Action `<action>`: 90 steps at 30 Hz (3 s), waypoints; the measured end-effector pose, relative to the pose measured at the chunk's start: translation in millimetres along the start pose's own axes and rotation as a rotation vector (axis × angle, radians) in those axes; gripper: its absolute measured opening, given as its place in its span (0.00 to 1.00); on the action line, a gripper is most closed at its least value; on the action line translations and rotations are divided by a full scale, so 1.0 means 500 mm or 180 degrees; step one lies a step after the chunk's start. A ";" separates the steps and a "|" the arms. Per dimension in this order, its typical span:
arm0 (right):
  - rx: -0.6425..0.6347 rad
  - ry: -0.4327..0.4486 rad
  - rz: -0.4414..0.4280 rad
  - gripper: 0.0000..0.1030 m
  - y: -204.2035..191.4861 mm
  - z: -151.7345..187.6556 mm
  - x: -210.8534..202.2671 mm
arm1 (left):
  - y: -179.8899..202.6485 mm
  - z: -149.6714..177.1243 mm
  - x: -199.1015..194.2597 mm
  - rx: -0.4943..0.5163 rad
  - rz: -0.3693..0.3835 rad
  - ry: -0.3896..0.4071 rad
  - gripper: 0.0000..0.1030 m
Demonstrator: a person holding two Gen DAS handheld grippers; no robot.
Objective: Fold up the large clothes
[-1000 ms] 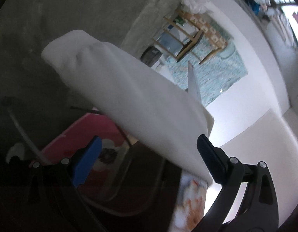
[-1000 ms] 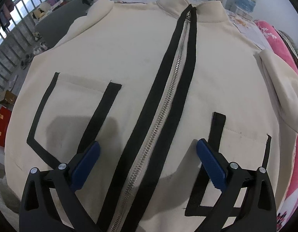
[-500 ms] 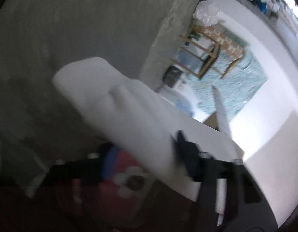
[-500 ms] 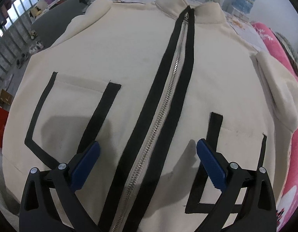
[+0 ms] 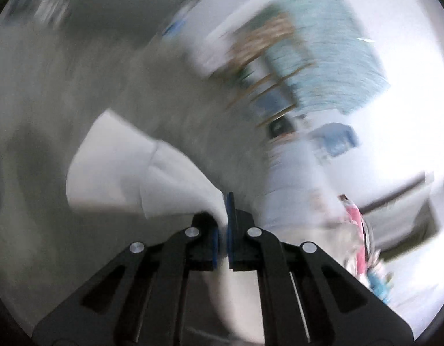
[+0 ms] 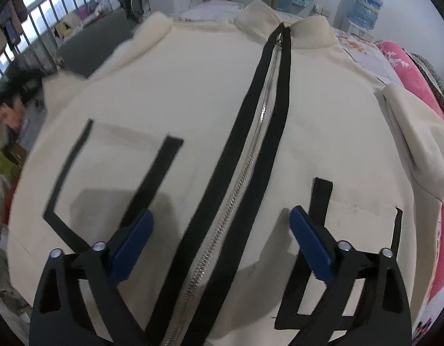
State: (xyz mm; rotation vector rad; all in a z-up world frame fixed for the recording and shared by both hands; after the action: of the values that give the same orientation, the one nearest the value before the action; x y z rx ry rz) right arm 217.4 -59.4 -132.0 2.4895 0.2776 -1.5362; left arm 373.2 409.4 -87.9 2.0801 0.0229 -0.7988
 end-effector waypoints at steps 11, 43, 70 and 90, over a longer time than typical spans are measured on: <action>0.0495 0.0760 0.0020 0.89 0.100 0.037 -0.176 | 0.650 0.321 -0.089 0.2394 0.0605 -0.0234 0.13; 0.0552 0.0213 0.0245 0.94 0.171 0.121 -0.034 | 0.288 0.765 -0.023 0.2563 -0.1116 -0.1066 0.93; 0.0872 0.0400 -0.0138 0.94 0.229 0.102 -0.136 | 0.304 0.750 -0.041 0.2526 -0.0837 -0.0895 0.93; 0.0812 -0.0057 -0.0347 0.07 0.216 -0.003 0.011 | 0.164 0.590 -0.085 0.1455 -0.0812 -0.0435 0.42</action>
State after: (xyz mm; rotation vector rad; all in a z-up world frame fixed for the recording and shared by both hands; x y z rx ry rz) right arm 249.9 -162.8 -128.5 2.6910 0.2307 -1.7346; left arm 207.6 151.0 -123.8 2.4766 0.0339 -1.1888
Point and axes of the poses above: each gripper's, at about its wrist camera, not at the fingertips, and x roughly the way its jaws point, y to its right, z to its underside, the point moved 6 cm from there along x, roughly the way its jaws point, and after that the axes turned 9 degrees about -x, right-handed, at the moved point
